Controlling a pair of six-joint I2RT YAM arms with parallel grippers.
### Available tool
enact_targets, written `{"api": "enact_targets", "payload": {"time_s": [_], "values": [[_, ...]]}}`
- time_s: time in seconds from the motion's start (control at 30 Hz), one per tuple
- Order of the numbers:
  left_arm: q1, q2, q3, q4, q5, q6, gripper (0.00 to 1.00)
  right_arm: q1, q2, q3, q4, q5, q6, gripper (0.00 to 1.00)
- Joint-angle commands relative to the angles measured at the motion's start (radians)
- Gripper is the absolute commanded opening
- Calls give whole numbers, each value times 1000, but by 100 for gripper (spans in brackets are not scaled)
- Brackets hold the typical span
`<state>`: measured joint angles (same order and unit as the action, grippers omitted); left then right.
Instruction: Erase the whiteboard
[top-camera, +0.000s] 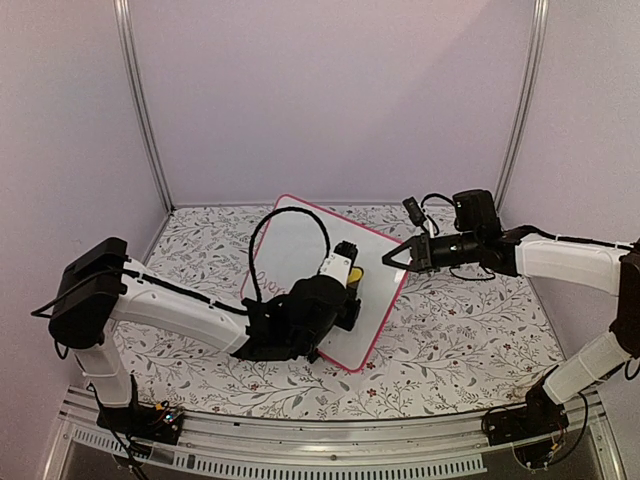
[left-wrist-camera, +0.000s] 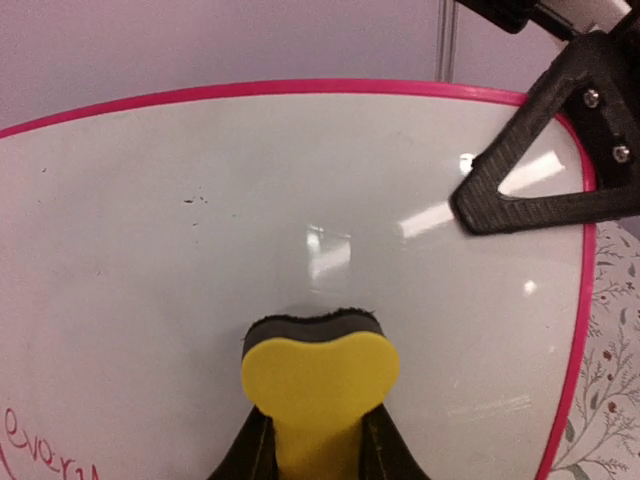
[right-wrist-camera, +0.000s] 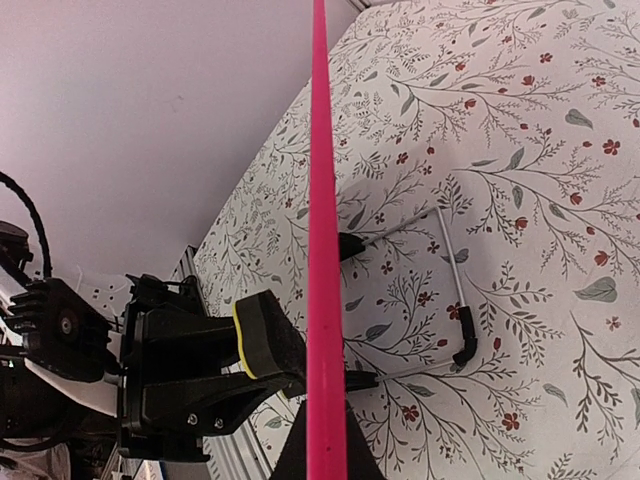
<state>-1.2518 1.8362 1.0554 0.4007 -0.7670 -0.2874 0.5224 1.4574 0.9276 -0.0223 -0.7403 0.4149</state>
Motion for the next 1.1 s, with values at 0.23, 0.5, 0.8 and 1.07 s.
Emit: {"api": "enact_targets", "payload": {"time_s": [0.23,0.5,0.8,1.07], "values": [[13,-315,-132,-247,-213,-207,0,25,-25,-9,-83,-63,-1,0],[55,-557,-189,-693,-222,-490,0,10,-31,12,-87,-37,3,0],[148,-751,-213,-836,-110,-503,0,-27,-33,10,-73,-36,21,0],[197,-759,-286,-857,1,-526,0,-33,-35,13,-71,-43,24,0]]}}
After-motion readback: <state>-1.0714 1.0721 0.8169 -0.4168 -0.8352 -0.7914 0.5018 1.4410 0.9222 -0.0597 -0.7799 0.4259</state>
